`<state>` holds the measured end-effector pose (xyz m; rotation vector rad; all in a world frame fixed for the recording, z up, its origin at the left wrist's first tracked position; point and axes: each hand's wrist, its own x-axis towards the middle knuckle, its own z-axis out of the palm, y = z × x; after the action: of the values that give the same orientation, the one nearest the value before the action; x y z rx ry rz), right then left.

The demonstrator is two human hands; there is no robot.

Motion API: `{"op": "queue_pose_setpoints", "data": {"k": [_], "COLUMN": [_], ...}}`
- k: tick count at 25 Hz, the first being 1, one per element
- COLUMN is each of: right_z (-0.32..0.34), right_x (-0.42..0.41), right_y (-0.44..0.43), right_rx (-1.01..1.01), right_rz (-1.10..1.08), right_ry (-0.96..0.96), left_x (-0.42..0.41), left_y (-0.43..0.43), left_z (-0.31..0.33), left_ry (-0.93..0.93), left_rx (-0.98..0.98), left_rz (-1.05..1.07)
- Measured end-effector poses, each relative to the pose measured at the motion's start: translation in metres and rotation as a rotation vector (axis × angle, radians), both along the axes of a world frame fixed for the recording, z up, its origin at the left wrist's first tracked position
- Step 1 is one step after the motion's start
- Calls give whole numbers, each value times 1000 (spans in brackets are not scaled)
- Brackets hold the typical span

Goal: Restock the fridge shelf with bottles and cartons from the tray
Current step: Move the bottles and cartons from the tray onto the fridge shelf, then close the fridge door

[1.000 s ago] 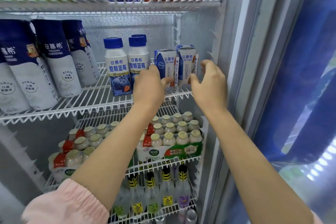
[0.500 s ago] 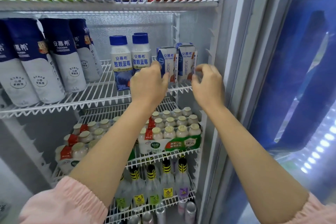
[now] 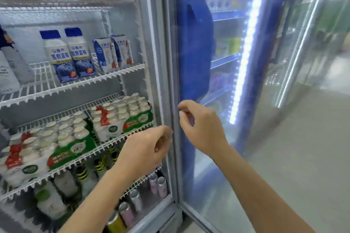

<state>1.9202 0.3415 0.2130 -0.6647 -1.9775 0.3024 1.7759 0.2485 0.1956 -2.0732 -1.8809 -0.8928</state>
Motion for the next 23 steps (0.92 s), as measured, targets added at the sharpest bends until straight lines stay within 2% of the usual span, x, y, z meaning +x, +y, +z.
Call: {"op": "queue_pose_setpoints", "data": {"k": [3, 6, 9, 11, 14, 16, 18, 20, 23], "right_z": [-5, 2, 12, 19, 26, 29, 29, 28, 25], "right_x": [89, 184, 269, 316, 364, 384, 392, 391, 386], "right_y": [-38, -68, -87, -92, -87, -75, -60, -48, -38], "right_rx": [-44, -39, -59, -17, 47, -11, -189, -381, -499], "right_rz": [-142, -329, -516, -614, -678, -636, -511, -302, -2], "right_ry": [-17, 39, 137, 204, 275, 294, 284, 300, 379], "left_x": [87, 182, 275, 328, 386, 410, 425, 436, 449], "left_y": [-6, -4, -6, -4, 8, 18, 25, 28, 30], "left_z": [-23, -35, -35, -28, -15, -8, -6, -7, -9], "left_ry": [-106, -294, -383, -437, -522, -544, -544, -535, -600], "left_rx": [-81, -168, -121, -47, 83, 180, 193, 190, 198], "left_rz": [-197, -394, -551, -590, -497, -399, -311, -226, -133]}}
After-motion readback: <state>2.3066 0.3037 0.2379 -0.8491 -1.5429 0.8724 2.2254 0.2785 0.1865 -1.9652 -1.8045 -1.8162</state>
